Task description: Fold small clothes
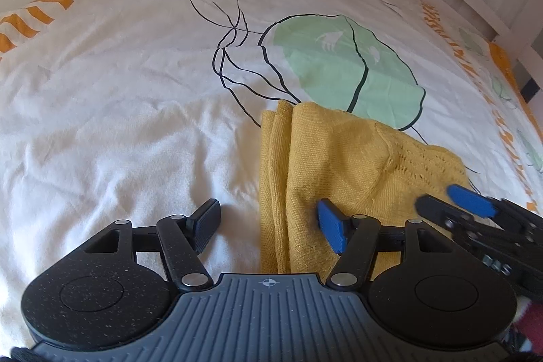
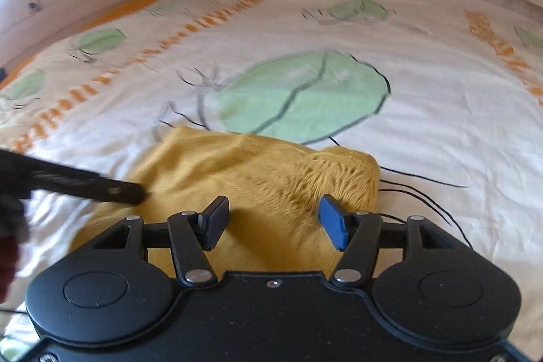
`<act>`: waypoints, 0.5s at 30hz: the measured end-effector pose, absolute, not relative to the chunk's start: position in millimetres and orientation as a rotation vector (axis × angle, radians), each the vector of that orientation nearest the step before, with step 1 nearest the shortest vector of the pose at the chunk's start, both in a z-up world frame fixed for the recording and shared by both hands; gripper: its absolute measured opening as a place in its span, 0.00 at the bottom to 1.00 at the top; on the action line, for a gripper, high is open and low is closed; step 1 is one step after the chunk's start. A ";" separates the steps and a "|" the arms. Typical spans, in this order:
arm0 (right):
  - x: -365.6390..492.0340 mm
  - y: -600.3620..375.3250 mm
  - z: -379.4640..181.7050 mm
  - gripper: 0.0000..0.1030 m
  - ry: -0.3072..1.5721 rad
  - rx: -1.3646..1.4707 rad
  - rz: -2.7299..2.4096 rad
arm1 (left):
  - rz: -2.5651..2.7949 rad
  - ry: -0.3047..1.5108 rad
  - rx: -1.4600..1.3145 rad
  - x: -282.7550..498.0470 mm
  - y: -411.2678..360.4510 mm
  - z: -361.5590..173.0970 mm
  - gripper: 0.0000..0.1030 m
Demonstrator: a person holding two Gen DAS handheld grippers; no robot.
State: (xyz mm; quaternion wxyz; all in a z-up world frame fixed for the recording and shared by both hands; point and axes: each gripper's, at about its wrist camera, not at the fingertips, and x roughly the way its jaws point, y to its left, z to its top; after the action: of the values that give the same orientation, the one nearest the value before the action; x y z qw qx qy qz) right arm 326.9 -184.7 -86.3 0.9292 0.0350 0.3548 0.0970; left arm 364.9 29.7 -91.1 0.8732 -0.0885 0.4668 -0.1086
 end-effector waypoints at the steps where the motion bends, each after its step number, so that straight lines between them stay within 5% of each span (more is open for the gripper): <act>1: 328.3 -184.4 -87.9 0.64 0.723 0.069 0.199 | -0.228 0.974 -0.187 364.7 30.0 -91.3 0.61; 15: 309.8 -199.6 -63.7 0.72 0.643 0.140 0.221 | -0.220 0.990 -0.170 349.2 35.8 -77.1 0.60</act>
State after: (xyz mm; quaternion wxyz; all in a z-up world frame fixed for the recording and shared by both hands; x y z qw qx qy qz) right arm 309.8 -199.6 -63.7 0.9404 0.0684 0.3151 0.1084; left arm 349.2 35.8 -77.1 0.8707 -0.0814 0.4734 -0.1051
